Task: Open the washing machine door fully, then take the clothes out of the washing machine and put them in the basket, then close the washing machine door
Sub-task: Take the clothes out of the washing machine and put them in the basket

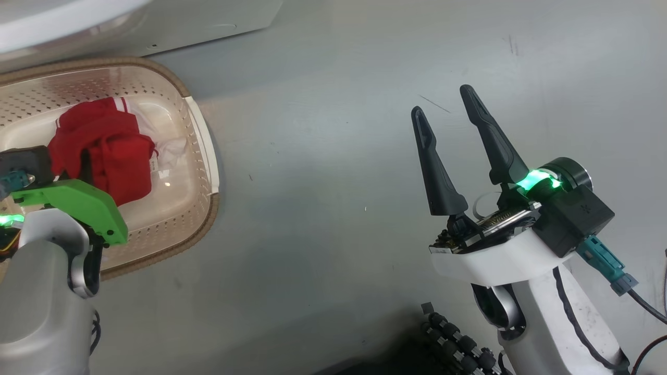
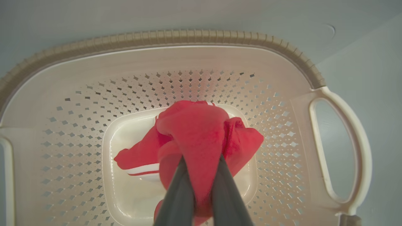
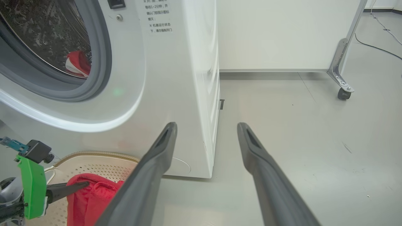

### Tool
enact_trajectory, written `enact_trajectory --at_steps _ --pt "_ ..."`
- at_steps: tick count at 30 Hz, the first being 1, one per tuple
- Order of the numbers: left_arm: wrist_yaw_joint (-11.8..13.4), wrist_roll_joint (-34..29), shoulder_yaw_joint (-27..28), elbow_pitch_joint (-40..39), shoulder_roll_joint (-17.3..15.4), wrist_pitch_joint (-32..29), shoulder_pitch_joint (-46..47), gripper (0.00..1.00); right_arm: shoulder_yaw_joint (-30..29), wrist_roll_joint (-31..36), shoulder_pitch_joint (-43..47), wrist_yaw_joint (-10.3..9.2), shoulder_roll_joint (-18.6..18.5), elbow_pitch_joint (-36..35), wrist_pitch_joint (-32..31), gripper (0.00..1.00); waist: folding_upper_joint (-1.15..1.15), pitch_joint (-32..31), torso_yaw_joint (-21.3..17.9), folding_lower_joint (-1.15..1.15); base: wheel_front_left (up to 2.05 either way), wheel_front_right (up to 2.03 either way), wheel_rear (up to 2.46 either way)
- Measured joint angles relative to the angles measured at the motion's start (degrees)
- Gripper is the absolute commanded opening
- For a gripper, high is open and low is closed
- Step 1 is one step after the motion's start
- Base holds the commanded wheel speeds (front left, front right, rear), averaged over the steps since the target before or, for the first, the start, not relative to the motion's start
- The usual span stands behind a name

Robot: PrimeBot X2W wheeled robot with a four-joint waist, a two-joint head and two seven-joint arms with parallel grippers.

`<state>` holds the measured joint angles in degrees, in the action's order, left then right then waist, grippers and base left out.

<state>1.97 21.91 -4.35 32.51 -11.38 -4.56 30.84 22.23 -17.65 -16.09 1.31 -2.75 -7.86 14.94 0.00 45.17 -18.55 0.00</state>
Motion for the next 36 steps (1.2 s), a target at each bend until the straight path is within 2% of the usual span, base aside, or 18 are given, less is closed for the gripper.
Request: enact_trajectory --at_steps 11,12,13,14,15,21,28,36 --pt "-1.36 0.76 0.02 6.94 0.01 0.0 2.62 0.0 0.41 -0.47 -1.36 -0.46 0.03 1.25 0.0 1.0 0.0 0.65 -0.77 0.01 0.0 0.0 0.0" --pt "-1.69 0.76 -0.02 7.53 0.13 0.42 2.76 0.06 0.37 -0.47 -1.4 -0.46 0.03 1.56 0.0 1.0 0.0 0.46 -0.71 0.0 0.0 0.0 0.0" --pt "-1.81 0.77 -0.05 7.98 0.32 0.69 2.84 0.31 0.34 -0.47 -1.4 -0.46 0.02 1.82 0.0 1.0 0.0 0.24 -0.63 0.01 0.0 0.0 0.0" --pt "-1.81 0.82 -0.02 8.44 0.62 0.98 2.94 0.5 0.33 -0.47 -1.41 -0.46 0.02 2.01 0.0 1.0 0.0 0.01 -0.54 0.0 0.0 0.0 0.0" --pt "-1.82 0.99 0.0 8.91 0.94 1.68 3.0 1.0 0.34 -0.47 -1.42 -0.46 0.02 2.2 0.0 1.0 0.0 -0.25 -0.44 0.0 0.0 0.0 0.0" --pt "-2.45 1.04 0.01 11.07 1.75 5.45 3.02 1.0 0.25 -0.45 -1.58 -0.46 0.02 3.31 0.0 1.0 0.0 -2.27 0.34 0.0 0.0 0.0 0.0" --pt "-5.21 1.26 -0.75 11.61 4.0 11.46 2.99 1.0 -1.01 0.21 -1.58 -0.46 0.0 5.26 0.0 1.0 0.0 -5.29 1.82 0.0 0.0 0.0 0.0" --pt "-6.25 1.26 -1.11 11.57 5.27 17.34 2.8 1.0 -2.4 1.48 -1.12 -0.41 0.0 7.59 0.0 1.0 0.0 -9.14 3.8 0.0 0.0 0.0 0.0"
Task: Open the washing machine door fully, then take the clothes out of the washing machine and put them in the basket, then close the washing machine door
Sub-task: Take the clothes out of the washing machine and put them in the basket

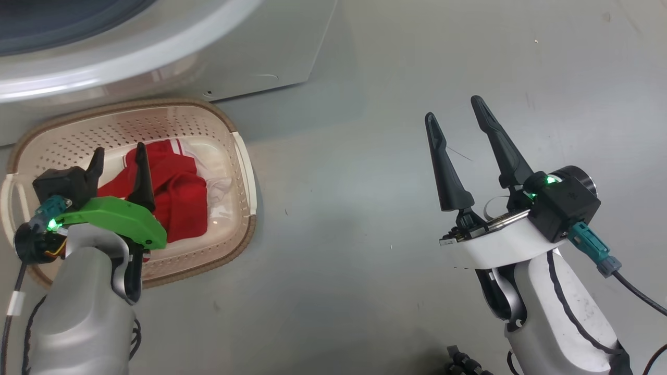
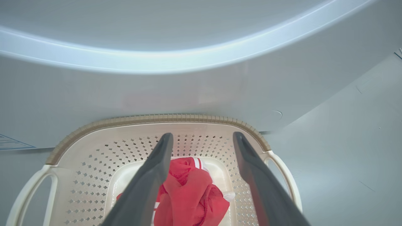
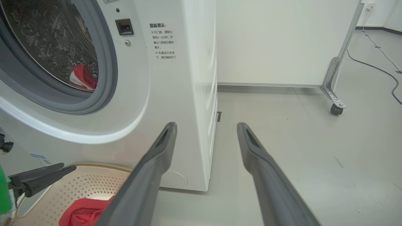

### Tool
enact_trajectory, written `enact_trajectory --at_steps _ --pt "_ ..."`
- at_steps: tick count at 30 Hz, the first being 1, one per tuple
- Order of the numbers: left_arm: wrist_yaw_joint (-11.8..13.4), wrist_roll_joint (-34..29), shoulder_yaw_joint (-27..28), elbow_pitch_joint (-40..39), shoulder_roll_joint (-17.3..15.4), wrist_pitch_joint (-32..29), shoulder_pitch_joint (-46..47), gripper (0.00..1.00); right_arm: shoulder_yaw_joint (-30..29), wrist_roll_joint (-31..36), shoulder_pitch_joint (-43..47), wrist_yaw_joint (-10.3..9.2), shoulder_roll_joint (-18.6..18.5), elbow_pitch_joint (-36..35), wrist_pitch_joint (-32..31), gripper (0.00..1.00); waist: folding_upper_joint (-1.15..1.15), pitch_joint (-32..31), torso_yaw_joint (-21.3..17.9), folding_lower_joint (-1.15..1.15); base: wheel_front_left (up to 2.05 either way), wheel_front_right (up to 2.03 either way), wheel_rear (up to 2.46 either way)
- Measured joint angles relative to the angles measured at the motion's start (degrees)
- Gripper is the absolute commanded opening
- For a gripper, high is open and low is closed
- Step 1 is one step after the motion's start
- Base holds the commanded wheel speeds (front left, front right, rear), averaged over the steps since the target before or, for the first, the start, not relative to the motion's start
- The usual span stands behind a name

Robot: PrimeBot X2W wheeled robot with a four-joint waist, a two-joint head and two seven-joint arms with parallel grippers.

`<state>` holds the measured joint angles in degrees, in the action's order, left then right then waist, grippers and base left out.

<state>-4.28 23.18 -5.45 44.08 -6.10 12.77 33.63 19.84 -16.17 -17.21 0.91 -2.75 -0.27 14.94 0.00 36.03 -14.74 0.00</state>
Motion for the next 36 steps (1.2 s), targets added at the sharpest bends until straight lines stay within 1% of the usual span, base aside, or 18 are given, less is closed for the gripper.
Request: enact_trajectory --at_steps 2,5,11,17,23,28,36 --pt "-0.07 0.0 -0.08 -0.35 0.54 1.31 -0.15 1.0 -0.66 0.64 0.43 0.01 -0.01 0.68 0.0 1.0 0.0 -1.24 0.64 0.0 0.0 0.0 0.0" --pt "-0.11 0.0 -0.25 -1.35 1.55 1.51 -0.79 1.0 -1.45 1.36 1.44 0.02 -0.02 1.41 0.0 1.0 0.0 -3.13 1.67 0.0 0.0 0.0 0.0" --pt "-0.63 -0.23 -0.69 -4.68 2.12 1.99 -2.39 1.0 -3.25 1.79 3.66 0.03 -0.37 2.68 0.0 1.0 0.0 -7.05 3.91 0.0 0.0 0.0 0.0" --pt "-0.67 -1.52 -1.85 -9.34 2.44 1.99 -4.37 1.0 -4.5 2.14 5.82 0.03 -0.62 3.82 0.0 1.0 0.0 -11.16 6.1 0.0 0.0 0.0 0.0" --pt "-0.82 -3.34 -1.22 -17.17 2.5 1.94 -6.15 1.0 -5.34 2.22 8.34 0.03 -0.66 4.87 0.0 1.0 0.0 -15.4 8.03 0.0 0.0 0.0 0.0" --pt "-0.81 -4.85 -1.43 -21.09 2.56 1.93 -10.15 1.0 -6.05 2.21 11.04 0.03 -0.64 5.87 0.0 1.0 0.0 -18.97 9.51 0.0 0.0 0.0 0.0" --pt "0.44 -6.43 -2.29 -25.62 2.72 1.93 -17.32 1.0 -7.24 2.21 14.76 -0.02 -0.57 6.33 0.0 1.0 0.0 -24.45 11.57 0.0 0.0 0.0 0.0"
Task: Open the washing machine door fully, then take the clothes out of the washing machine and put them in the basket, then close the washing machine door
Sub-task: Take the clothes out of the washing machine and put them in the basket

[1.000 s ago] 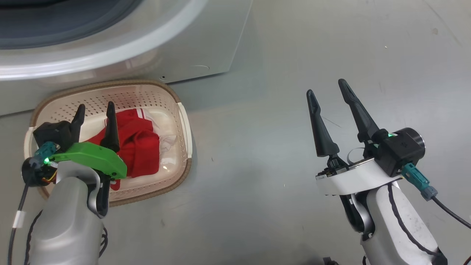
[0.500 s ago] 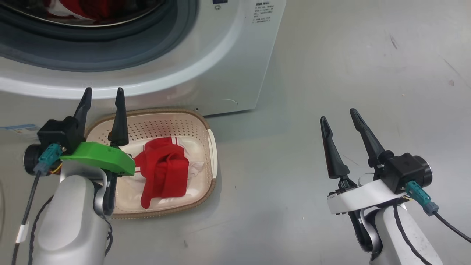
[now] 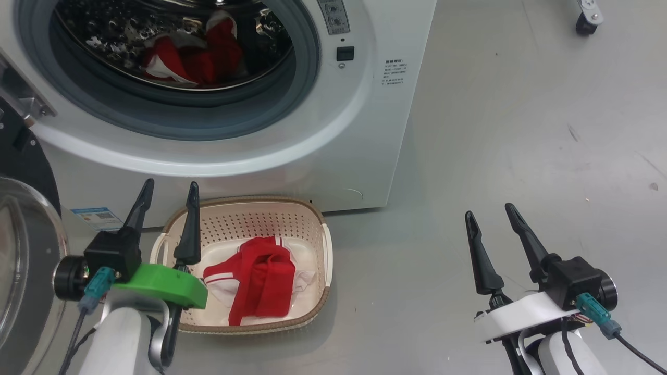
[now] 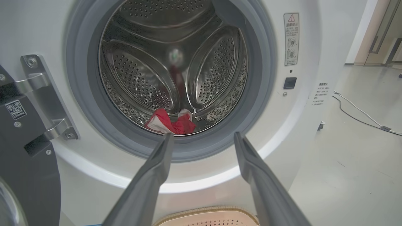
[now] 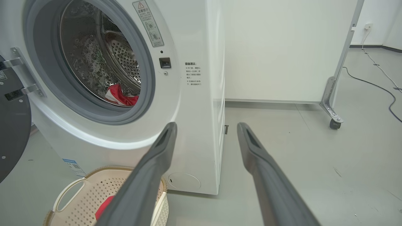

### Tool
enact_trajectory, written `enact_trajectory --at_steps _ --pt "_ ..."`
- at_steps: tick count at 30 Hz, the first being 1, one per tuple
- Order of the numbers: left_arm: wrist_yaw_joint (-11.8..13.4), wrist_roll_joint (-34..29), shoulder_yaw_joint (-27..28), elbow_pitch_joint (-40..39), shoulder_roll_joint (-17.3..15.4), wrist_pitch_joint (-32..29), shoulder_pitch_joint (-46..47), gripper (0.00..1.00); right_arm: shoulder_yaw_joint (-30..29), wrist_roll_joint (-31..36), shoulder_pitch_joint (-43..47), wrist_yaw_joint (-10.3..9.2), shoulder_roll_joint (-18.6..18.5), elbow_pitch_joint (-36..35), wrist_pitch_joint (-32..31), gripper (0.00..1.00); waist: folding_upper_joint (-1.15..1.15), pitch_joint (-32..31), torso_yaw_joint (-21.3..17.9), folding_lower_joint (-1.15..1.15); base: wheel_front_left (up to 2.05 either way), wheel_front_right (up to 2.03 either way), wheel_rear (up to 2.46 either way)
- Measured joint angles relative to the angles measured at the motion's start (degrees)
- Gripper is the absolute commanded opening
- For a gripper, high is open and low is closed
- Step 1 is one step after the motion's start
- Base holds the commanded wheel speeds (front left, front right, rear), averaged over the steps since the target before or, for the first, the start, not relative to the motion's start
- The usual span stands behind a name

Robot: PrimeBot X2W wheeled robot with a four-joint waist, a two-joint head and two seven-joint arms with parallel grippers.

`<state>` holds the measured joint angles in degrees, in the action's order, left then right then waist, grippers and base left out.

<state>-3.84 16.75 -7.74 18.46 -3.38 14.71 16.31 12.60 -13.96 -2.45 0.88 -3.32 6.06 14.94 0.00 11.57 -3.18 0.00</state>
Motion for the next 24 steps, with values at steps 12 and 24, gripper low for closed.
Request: enact_trajectory --at_steps 12,24 --pt "1.63 -0.3 -1.07 -4.08 0.23 0.0 -10.81 1.0 -0.14 0.01 4.71 -0.03 0.13 -0.18 0.0 1.0 0.0 -6.51 2.33 0.0 0.0 0.0 0.0" --pt "3.02 -0.27 -1.43 -9.73 0.23 0.0 -17.42 1.0 -0.21 0.43 6.67 -0.04 0.34 -1.58 0.0 1.0 0.0 -8.46 3.05 0.0 0.0 0.0 0.0"
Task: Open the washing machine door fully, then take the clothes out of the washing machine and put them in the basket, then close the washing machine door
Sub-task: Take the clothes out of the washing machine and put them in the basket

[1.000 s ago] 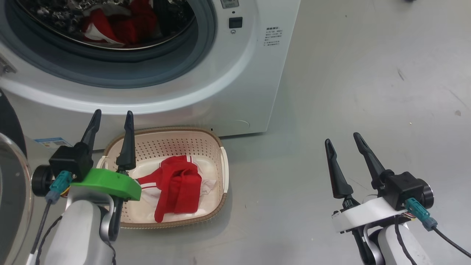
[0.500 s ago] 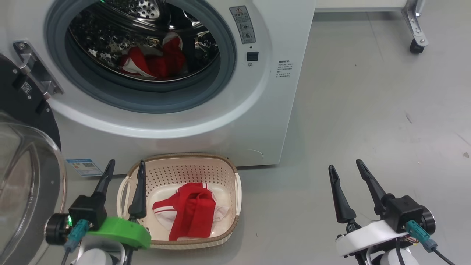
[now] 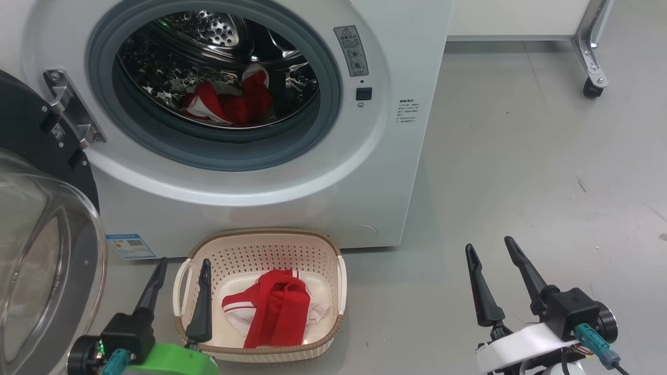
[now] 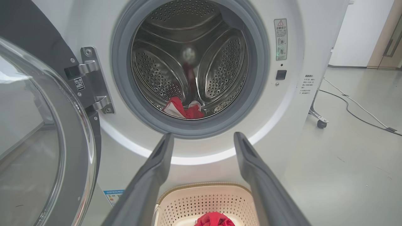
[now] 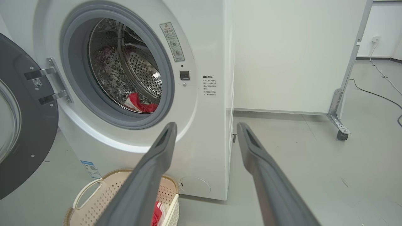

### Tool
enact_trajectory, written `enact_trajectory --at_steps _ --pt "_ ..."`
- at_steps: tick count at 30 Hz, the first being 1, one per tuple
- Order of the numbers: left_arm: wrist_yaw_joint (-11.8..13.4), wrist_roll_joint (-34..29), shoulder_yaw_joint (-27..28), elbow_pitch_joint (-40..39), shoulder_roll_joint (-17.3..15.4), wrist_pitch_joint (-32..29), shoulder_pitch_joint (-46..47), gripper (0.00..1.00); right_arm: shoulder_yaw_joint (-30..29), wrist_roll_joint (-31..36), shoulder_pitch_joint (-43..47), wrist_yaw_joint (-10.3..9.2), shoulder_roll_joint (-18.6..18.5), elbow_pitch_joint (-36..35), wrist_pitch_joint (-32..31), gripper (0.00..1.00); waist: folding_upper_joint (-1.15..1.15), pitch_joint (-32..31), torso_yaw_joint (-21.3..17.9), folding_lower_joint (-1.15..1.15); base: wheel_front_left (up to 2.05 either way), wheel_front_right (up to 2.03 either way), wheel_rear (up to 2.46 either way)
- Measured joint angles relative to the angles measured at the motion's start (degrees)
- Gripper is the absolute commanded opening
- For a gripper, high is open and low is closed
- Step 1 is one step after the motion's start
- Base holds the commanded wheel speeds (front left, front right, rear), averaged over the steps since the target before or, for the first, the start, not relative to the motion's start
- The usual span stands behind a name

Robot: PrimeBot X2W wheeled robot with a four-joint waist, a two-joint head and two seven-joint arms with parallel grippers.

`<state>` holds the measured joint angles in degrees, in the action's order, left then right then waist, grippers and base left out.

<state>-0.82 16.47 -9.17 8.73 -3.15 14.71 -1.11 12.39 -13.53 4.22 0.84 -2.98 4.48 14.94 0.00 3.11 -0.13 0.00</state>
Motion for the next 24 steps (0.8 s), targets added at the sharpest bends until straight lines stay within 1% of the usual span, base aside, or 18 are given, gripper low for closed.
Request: enact_trajectory --at_steps 14,15,24 --pt "0.64 0.02 -0.76 -4.97 -0.01 -0.56 -3.17 1.0 0.02 0.09 1.05 0.01 0.19 -1.1 0.0 1.0 0.0 0.22 -0.04 0.0 0.0 0.0 0.0" --pt "1.03 0.02 -0.85 -5.36 -0.01 -0.58 -3.32 1.0 0.01 0.1 1.05 0.01 0.19 -1.12 0.0 1.0 0.0 0.27 -0.04 0.0 0.0 0.0 0.0" --pt "1.62 0.01 -1.15 -8.09 -0.02 -1.63 -4.51 1.0 0.15 0.51 1.06 0.02 0.2 -2.23 0.0 1.0 0.0 1.49 -0.34 0.0 0.0 0.0 0.0"
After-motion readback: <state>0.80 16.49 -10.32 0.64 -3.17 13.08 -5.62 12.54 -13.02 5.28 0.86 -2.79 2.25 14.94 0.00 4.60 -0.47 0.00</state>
